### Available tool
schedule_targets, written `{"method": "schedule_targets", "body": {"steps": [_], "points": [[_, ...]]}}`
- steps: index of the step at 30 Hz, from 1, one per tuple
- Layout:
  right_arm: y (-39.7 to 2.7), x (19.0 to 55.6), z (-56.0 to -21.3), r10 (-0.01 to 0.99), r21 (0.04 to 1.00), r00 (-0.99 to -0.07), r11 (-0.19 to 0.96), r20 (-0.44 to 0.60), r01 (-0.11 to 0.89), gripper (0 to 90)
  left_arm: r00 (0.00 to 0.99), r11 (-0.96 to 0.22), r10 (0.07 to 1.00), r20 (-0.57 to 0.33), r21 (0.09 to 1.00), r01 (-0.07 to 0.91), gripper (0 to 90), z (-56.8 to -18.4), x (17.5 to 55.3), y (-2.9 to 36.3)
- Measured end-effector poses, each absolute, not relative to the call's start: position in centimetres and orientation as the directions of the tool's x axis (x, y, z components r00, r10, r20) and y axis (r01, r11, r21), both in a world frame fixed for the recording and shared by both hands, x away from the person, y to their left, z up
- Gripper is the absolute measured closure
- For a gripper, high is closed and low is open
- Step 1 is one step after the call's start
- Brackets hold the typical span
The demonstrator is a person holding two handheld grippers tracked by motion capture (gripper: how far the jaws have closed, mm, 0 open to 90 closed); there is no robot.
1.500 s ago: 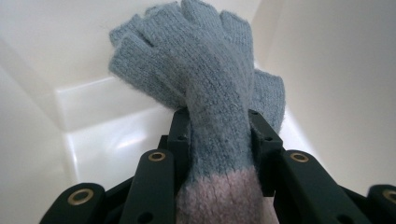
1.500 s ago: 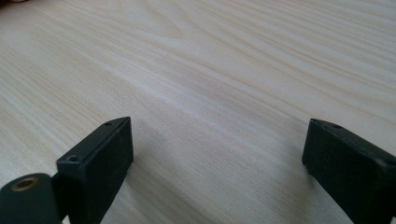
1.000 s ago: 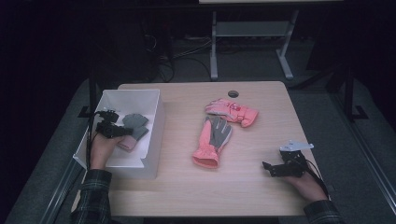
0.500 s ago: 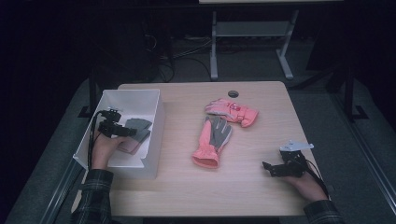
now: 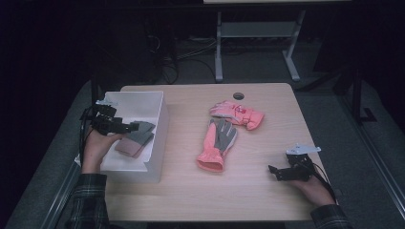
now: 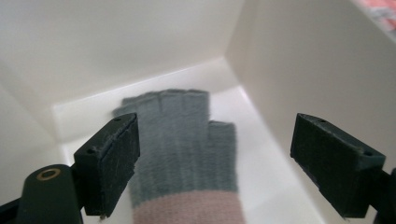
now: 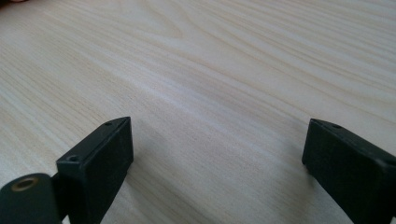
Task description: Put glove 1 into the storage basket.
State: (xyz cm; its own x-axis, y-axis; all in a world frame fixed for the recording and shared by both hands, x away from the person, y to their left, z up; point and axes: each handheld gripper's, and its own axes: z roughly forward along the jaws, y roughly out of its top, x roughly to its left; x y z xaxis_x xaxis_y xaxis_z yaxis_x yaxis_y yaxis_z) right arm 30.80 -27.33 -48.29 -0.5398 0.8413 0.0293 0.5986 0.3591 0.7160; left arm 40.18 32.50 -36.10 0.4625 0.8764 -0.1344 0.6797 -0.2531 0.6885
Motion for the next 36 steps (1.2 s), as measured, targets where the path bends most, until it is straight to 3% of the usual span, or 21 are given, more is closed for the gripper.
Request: {"method": "schedule_targets", "body": {"steps": [13,30,36], "points": [[-27.3,30.8,-48.3,0.841,0.716,-0.54,0.36,0.028,0.598,8.1,0.648,-0.31,0.742,-0.169,0.771,0.556,13.4,-32.1,38.1,26.8],[-27.3,30.8,-48.3,0.842,0.716,-0.539,0.358,0.029,0.599,8.1,0.803,-0.406,0.581,-0.131,0.809,0.426,14.6,-30.5,35.2,18.6],[-27.3,30.8,-48.3,0.841,0.716,-0.539,0.359,0.029,0.599,8.1,0.844,-0.44,0.519,-0.132,0.806,0.396,33.4,-31.3,34.4,15.6]]}}
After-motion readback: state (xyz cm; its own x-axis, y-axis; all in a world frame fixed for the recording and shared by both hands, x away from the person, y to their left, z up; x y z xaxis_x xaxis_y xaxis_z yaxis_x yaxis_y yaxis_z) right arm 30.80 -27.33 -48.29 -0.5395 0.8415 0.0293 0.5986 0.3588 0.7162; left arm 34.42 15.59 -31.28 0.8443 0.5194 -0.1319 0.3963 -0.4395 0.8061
